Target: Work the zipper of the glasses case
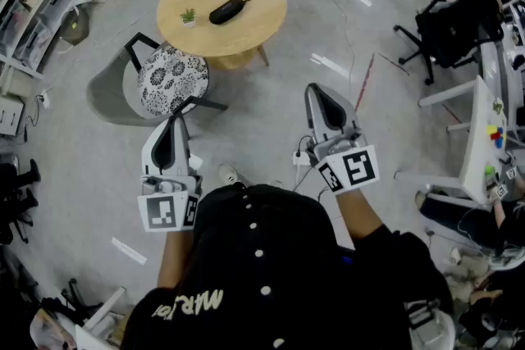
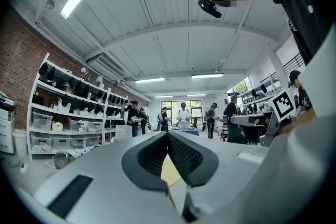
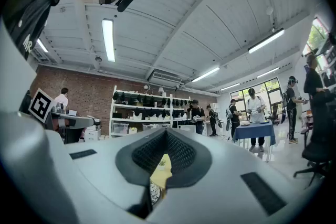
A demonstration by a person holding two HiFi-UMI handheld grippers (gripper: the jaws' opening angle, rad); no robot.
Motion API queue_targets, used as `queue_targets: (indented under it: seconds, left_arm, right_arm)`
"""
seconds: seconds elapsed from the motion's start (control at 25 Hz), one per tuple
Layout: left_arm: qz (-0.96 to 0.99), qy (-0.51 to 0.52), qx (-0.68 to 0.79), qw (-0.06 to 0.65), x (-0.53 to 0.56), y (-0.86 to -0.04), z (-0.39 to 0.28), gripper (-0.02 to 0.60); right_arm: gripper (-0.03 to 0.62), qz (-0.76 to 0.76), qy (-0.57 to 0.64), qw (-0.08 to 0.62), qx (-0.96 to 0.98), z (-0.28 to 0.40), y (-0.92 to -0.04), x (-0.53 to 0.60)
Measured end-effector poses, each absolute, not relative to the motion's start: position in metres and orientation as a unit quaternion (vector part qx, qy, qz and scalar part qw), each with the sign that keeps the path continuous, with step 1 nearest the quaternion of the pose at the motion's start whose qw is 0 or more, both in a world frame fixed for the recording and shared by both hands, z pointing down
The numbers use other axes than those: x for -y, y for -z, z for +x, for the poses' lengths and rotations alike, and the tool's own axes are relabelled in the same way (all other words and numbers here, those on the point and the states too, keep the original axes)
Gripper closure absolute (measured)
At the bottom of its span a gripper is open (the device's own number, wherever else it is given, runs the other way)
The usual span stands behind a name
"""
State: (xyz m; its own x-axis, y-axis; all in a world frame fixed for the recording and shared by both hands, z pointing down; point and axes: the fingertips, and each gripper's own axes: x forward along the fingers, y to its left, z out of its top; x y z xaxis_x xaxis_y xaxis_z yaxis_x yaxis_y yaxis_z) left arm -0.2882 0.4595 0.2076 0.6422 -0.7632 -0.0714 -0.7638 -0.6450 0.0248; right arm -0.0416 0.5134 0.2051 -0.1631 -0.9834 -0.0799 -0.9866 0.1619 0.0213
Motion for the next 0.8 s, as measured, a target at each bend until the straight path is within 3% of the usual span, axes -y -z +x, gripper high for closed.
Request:
queue_targets:
  seconds: [0.68, 0.72, 0.8]
  left_arm:
    - [-0.903, -0.031, -0.428, -0.005, -0.447, -0.222, -0.293, 0.577]
    - [-0.902, -0.029, -0.43, 0.002, -0.446, -0.222, -0.292, 0.567]
    - [-0.902, -0.031, -0.431, 0.002, -0.441, -0.222, -0.292, 0.409]
  right_arm:
    - [0.589, -0.647, -0.031, 0.05, -0.76, -0.044, -0.205, -0.501]
    - [0.559, -0.645, -0.031, 0.046, -0.762, -0.045, -0.207, -0.499]
    - [0.411, -0.642, -0.023, 0.046, -0.765, -0.045, -0.21, -0.494]
